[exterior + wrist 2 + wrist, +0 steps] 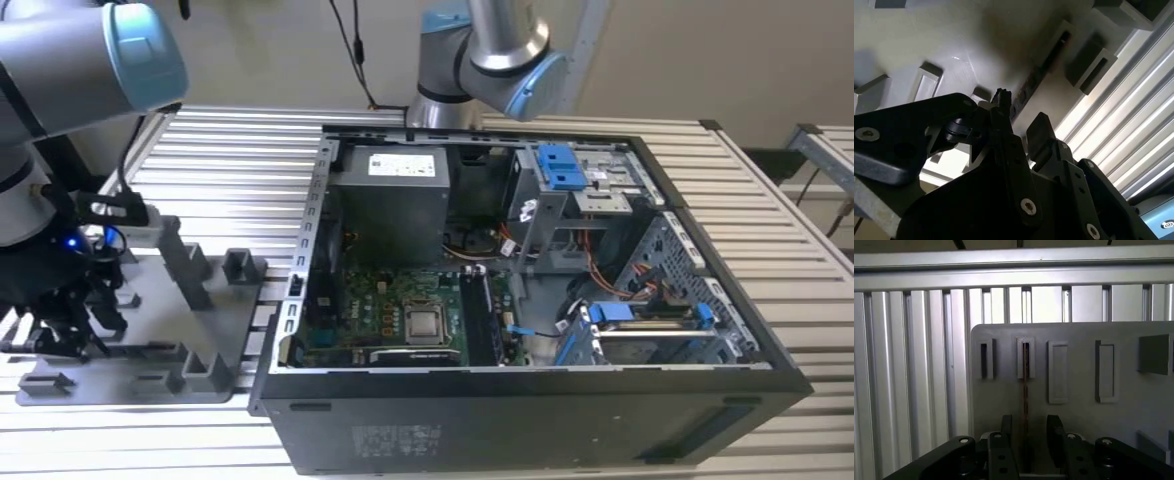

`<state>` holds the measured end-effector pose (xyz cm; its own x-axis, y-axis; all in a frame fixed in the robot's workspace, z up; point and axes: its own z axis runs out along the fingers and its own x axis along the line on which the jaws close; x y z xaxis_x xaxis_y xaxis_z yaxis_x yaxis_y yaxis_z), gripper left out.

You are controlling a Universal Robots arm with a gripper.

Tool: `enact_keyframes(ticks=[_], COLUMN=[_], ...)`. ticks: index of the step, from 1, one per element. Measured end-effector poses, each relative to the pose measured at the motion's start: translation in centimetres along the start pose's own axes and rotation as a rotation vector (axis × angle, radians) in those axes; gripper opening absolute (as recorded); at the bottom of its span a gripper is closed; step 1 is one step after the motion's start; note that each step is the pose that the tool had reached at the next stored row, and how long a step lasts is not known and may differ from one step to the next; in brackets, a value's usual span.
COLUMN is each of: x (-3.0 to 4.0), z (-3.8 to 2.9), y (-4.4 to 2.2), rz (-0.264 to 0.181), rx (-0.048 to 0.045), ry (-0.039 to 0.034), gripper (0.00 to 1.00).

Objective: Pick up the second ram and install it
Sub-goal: 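Pick up the second ram and move it above second insertion slot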

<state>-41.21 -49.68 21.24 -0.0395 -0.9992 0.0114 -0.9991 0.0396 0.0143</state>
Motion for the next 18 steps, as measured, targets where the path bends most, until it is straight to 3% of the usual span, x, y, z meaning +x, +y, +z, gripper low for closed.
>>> enact_keyframes(ticks=[15, 18], x=[-0.01, -0.01], z=[1.82, 1.91], y=[0.17, 0.2], rz=[-0.001, -0.001], rx=[0.0021, 0.0032], ry=[0.0, -0.0002], gripper=[0.42, 0.42])
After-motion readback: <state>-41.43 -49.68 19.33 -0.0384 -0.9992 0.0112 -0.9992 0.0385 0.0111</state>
